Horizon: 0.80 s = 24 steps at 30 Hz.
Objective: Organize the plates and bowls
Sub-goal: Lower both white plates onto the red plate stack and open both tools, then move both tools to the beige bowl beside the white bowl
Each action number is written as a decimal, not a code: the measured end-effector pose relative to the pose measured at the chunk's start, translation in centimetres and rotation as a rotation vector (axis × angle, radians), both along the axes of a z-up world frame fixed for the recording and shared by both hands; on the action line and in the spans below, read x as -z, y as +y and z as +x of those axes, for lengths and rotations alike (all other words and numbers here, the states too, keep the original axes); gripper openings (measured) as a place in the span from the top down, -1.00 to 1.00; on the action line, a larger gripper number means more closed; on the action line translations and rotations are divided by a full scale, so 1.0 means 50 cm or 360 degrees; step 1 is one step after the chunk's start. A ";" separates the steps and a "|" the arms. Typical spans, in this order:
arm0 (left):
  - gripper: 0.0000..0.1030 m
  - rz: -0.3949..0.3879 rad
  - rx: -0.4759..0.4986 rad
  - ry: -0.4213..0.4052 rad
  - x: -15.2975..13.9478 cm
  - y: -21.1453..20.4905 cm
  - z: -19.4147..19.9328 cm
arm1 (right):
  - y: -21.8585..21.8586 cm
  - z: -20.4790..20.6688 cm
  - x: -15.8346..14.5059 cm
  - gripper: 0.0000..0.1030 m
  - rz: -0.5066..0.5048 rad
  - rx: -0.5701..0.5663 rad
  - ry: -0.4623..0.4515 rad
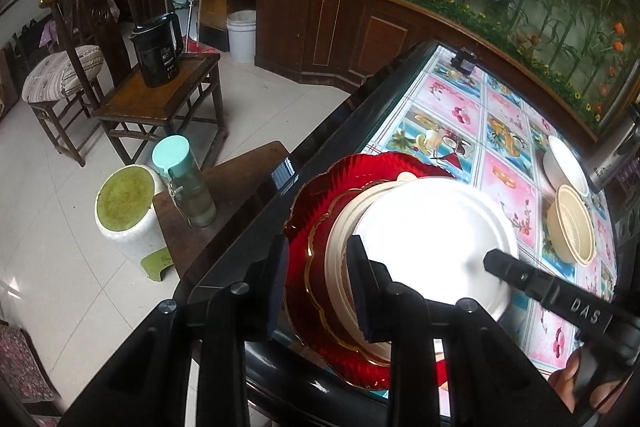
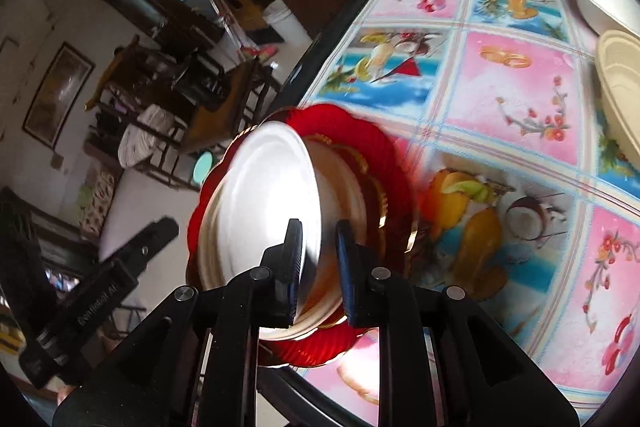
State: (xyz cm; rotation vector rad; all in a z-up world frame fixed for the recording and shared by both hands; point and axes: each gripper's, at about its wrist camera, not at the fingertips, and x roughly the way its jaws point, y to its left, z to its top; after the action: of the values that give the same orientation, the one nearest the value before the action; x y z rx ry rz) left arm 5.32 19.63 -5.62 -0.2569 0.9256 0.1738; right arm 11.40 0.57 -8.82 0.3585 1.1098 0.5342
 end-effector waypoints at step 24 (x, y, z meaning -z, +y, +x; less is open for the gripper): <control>0.02 0.0164 0.0475 0.0033 -0.001 -0.264 -0.017 | -0.400 -0.031 -0.009 0.67 0.0279 0.0630 -0.0256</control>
State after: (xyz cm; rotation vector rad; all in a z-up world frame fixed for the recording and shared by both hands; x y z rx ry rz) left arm 4.48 6.43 -5.57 -0.0201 0.9612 -0.0513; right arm 9.86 -19.40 -8.35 0.6606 0.8107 0.3021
